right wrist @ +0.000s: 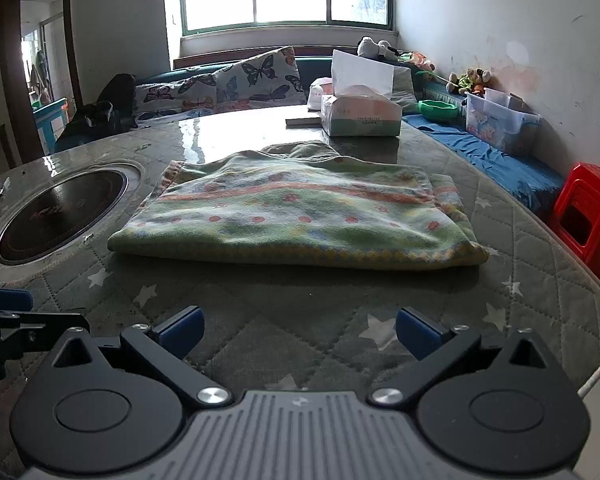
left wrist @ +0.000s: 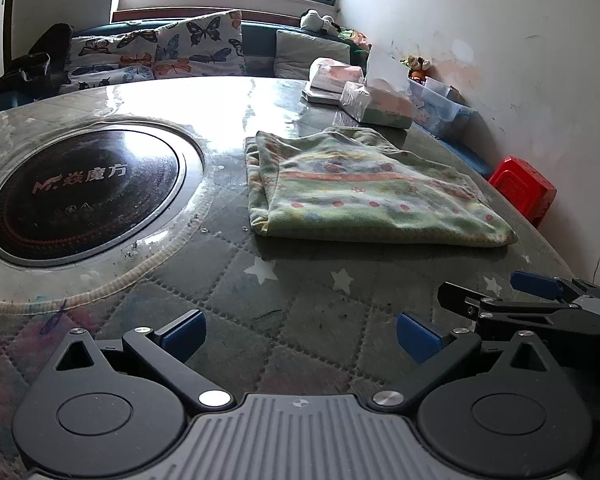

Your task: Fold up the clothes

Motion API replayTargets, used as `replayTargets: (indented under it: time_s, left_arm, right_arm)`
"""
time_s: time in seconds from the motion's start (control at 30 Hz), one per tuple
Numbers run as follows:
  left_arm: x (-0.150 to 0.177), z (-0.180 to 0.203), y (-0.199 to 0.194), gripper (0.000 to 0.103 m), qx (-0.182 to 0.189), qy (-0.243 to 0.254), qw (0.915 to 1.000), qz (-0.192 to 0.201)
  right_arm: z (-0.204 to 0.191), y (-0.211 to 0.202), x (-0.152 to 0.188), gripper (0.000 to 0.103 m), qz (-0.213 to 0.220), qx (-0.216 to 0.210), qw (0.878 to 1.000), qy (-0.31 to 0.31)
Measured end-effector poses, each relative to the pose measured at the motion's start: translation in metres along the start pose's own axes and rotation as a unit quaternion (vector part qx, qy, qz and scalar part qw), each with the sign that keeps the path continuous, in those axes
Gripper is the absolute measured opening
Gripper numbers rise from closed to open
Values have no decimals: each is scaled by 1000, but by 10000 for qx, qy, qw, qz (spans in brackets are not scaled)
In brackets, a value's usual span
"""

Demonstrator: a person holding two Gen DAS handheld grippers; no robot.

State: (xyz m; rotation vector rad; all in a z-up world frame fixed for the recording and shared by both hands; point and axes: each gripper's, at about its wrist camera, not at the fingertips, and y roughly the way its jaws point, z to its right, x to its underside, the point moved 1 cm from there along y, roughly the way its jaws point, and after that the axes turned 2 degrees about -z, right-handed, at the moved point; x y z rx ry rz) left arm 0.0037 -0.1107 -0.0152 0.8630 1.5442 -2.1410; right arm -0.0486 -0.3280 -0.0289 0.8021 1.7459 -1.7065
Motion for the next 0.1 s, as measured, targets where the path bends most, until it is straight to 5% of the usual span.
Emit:
replayTargets:
  time_s: [0.1]
  left_arm:
    - [1, 0, 3, 103, -28, -28, 10000, -68]
  right_arm:
    - [0, 0, 0, 103, -1, -4, 10000, -3]
